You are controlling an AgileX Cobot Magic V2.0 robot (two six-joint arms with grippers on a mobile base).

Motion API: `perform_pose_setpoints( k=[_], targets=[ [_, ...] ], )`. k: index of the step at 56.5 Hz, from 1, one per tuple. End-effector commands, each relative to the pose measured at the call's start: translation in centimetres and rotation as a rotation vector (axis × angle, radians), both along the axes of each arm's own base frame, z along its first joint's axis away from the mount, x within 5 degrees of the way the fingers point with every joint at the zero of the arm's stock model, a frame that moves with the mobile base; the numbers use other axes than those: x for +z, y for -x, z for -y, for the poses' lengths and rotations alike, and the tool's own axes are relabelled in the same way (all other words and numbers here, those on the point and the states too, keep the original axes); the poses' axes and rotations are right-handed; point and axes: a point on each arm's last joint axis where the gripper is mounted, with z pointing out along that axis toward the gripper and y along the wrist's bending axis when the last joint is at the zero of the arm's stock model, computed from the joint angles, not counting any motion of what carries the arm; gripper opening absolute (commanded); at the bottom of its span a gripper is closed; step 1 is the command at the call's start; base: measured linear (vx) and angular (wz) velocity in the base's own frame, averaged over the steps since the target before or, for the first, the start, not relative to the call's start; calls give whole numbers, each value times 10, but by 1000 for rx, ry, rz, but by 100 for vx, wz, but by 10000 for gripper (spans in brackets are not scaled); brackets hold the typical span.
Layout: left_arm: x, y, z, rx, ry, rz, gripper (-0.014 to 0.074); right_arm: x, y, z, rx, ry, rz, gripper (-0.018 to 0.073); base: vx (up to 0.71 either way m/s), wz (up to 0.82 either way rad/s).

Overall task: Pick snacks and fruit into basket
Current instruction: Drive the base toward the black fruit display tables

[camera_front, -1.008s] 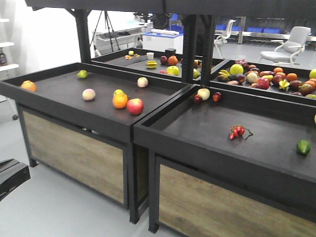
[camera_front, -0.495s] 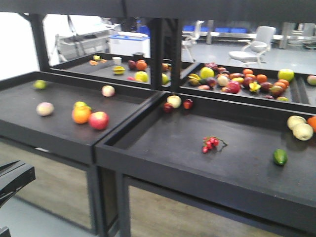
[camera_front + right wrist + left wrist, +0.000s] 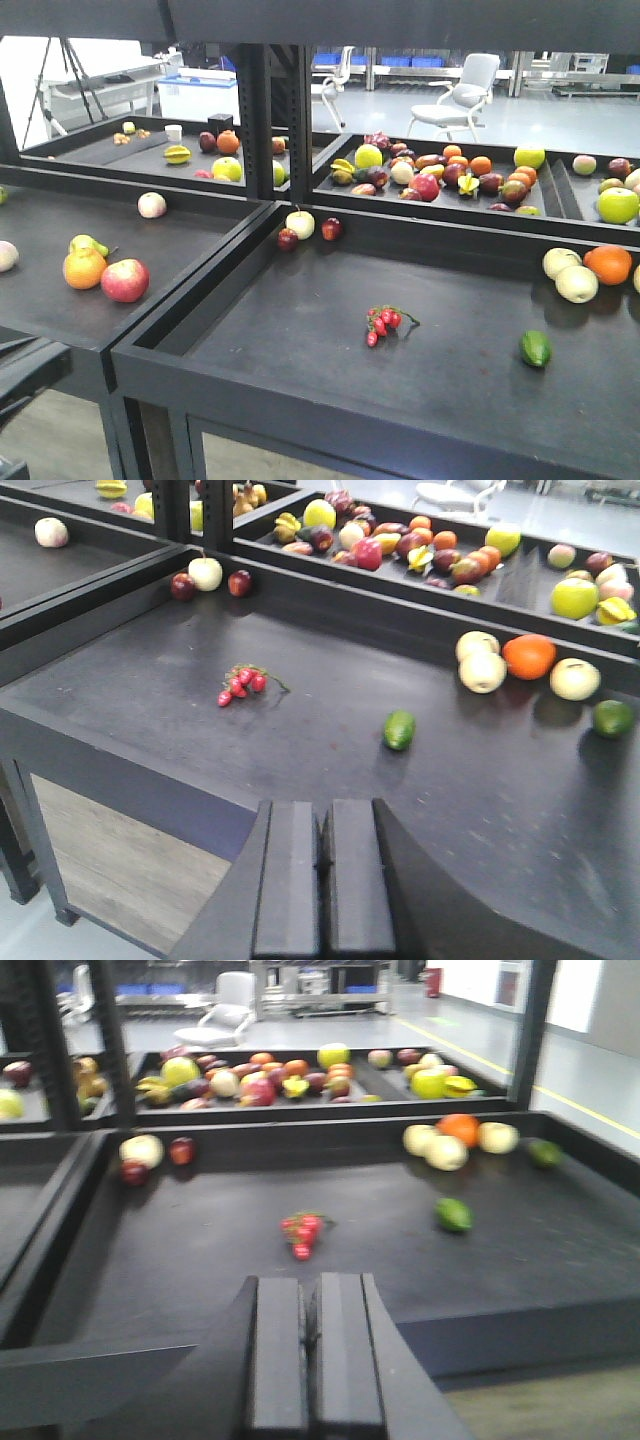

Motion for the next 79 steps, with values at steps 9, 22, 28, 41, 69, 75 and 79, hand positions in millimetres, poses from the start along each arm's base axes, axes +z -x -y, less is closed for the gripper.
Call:
perform_pose_setpoints(
  k=[9,22,28,41,69,75,79],
  targets=[
    [9,0,-1,13,-9,33,3,13,-1,-1,7,6,76,-9,28,-5],
    [9,0,-1,9,-10,30,3,12,-1,-1,8,-4,63,-9,32,-10],
    [9,0,-1,8,-10,30,3,11,-1,0,4,2,58,-9,32,-15],
    [6,-5,0,11,-13,13,3,9,-10,-2,-4,14,29,-9,25,-16],
    [0,-12,1,11,-21,-20,3,1,-31,-7,-4,32,-64,-9,16,-21],
    [-1,-12,2,11,-21,-21,3,1,-31,-7,-4,33,-65,-9,15,-26],
    [-3,-15,2,11,-24,-34,3,0,-33,-7,-5,34,-76,-9,17,-31]
  ],
)
